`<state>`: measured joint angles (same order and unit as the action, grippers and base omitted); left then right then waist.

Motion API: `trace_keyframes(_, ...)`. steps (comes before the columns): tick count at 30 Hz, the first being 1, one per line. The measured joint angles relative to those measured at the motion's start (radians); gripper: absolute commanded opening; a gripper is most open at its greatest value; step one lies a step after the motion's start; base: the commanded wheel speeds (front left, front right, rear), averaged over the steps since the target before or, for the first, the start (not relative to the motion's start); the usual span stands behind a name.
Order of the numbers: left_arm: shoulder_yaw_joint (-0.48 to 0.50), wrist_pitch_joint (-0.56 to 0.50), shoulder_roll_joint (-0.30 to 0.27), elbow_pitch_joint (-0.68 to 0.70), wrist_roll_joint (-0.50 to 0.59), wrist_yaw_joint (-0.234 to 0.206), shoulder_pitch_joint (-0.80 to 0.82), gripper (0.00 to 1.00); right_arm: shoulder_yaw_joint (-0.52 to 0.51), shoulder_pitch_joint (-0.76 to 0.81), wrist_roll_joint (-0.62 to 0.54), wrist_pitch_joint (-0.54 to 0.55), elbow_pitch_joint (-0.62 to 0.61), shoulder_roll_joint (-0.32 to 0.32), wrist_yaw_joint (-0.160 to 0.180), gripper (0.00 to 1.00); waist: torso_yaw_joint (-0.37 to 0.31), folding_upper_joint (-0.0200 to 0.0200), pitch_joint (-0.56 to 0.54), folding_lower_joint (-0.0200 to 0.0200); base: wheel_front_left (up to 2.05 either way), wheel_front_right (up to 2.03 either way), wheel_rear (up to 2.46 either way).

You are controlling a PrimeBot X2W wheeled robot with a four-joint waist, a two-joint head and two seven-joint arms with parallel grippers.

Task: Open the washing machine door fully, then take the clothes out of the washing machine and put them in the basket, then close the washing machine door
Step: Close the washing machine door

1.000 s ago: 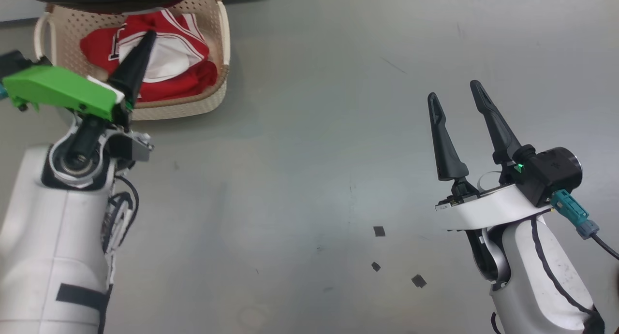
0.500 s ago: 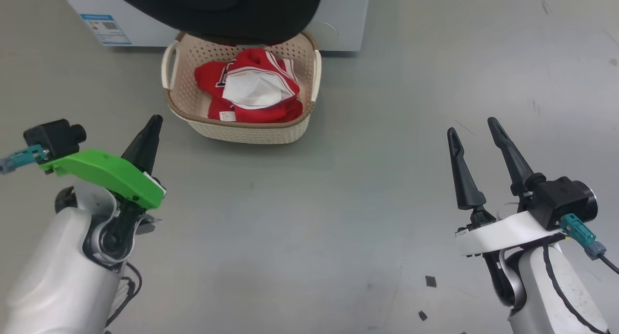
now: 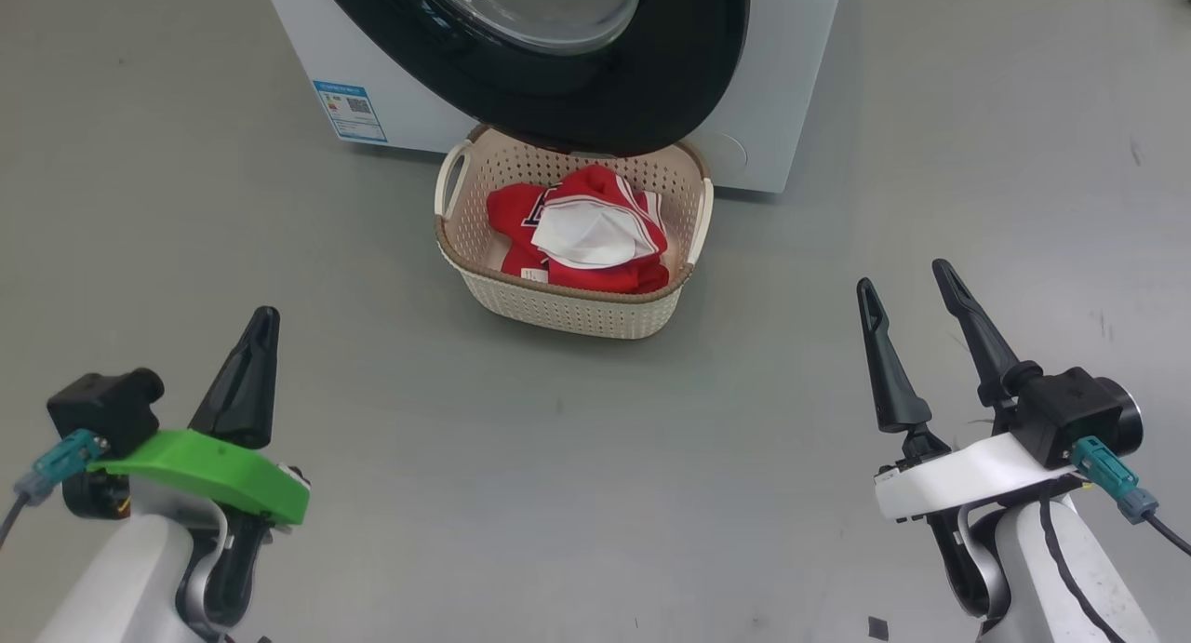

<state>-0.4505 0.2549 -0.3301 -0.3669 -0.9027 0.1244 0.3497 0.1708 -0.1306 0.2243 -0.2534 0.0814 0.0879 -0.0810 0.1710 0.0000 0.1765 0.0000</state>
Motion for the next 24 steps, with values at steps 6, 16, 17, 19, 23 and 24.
trace_keyframes(6, 0.031, 0.012, 0.001, 0.027, 0.051, 0.0, -0.066, 0.13, 0.002, 0.021, -0.005, 0.0, 0.0, -0.007, -0.001, 1.0, 0.023, 0.0, -0.034, 0.0, 0.0, 0.0, 0.0)
trace_keyframes(16, 0.147, 0.002, 0.04, 0.132, 0.168, -0.031, -0.111, 1.0, -0.007, 0.037, -0.006, 0.0, -0.004, -0.013, 0.0, 1.0, 0.026, 0.0, -0.041, 0.0, 0.0, 0.0, 0.0)
trace_keyframes(17, 0.157, 0.002, 0.045, 0.143, 0.178, -0.031, -0.115, 1.0, -0.008, 0.037, -0.007, 0.0, -0.004, -0.014, 0.0, 1.0, 0.026, 0.0, -0.041, 0.0, 0.0, 0.0, 0.0)
trace_keyframes(19, 0.16, 0.002, 0.048, 0.152, 0.194, -0.031, -0.122, 1.0, -0.008, 0.037, -0.007, 0.0, -0.005, -0.015, 0.0, 1.0, 0.026, 0.0, -0.041, 0.0, 0.0, 0.0, 0.0)
trace_keyframes(23, 0.173, 0.002, 0.065, 0.166, 0.221, -0.031, -0.162, 1.0, -0.007, 0.037, -0.009, 0.0, -0.007, -0.017, 0.0, 1.0, 0.024, 0.0, -0.04, 0.0, 0.0, 0.0, 0.0)
trace_keyframes(24, 0.175, 0.002, 0.066, 0.17, 0.231, -0.031, -0.17, 1.0, -0.007, 0.037, -0.011, 0.0, -0.008, -0.017, 0.0, 1.0, 0.024, 0.0, -0.04, 0.0, 0.0, 0.0, 0.0)
